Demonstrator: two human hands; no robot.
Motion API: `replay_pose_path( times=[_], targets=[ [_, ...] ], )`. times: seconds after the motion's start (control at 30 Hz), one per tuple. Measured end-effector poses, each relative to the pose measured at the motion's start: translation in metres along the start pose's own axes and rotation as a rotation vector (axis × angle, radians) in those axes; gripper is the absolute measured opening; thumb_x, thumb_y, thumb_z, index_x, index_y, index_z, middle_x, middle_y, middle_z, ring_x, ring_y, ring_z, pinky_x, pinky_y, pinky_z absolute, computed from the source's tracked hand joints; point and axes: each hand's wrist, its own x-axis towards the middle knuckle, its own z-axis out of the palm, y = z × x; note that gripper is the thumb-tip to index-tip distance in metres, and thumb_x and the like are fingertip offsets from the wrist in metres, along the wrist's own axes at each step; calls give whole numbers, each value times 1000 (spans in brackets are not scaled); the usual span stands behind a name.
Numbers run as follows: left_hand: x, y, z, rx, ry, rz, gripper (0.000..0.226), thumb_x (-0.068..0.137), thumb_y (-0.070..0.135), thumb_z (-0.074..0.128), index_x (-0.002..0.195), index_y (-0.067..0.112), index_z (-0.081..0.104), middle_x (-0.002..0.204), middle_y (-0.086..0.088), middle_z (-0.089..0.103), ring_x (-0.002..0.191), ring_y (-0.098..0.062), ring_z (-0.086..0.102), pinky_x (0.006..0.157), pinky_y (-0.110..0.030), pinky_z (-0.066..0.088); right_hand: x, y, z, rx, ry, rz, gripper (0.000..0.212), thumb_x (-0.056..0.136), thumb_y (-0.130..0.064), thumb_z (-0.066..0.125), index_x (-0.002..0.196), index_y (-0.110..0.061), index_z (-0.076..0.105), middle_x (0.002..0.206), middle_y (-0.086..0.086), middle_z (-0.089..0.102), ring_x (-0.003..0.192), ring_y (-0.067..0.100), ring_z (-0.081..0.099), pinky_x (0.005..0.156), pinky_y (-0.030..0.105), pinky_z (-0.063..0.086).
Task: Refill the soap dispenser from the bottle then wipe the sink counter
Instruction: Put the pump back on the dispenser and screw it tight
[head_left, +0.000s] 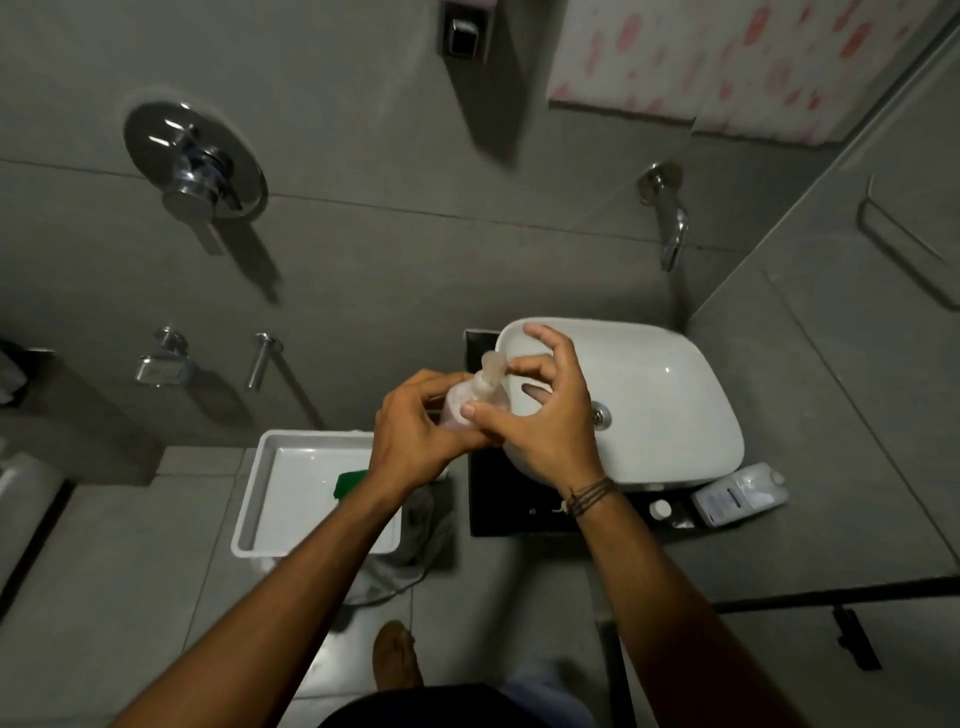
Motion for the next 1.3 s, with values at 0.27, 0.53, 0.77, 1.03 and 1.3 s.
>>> replay_pose_path(
  times=[0.27,0.53,0.77,1.03,1.3],
  targets=[
    [-8,-2,12,11,-30,-18,68,59,45,103,120,27,80,107,11,73,97,-12,74,80,-33,65,-11,10,-6,-5,33,26,75,73,-16,91,137,-31,53,116,-17,73,108,3,72,99,27,57],
    [-9,-3,15,4,-74,5,67,60,41,103,120,25,80,109,9,74,99,-15,74,82,-35,66,-11,12,-14,1,-62,39,79,76,-16,89,142,-32,49,118,-21,73,113,0,70,97,21,57],
    [-2,-1,16,-14,-95,29,67,60,39,103,121,27,80,108,11,74,100,-15,74,83,-31,64,-5,13,-20,91,-135,65,82,78,-17,88,147,-29,46,128,-10,72,120,6,68,100,27,57],
    [12,-7,17,-24,-135,65,66,61,34,104,121,24,80,108,9,74,101,-15,73,84,-25,62,6,6,-25,12,-138,23,91,72,-24,93,148,-34,44,133,-38,58,129,-2,58,101,20,53],
    [25,-17,17,-33,-213,81,68,58,41,103,121,27,80,104,14,72,100,-17,73,83,-26,60,37,-22,-56,-471,-279,-239,35,85,-28,83,119,-25,77,119,-10,76,109,2,67,100,26,57]
  ],
)
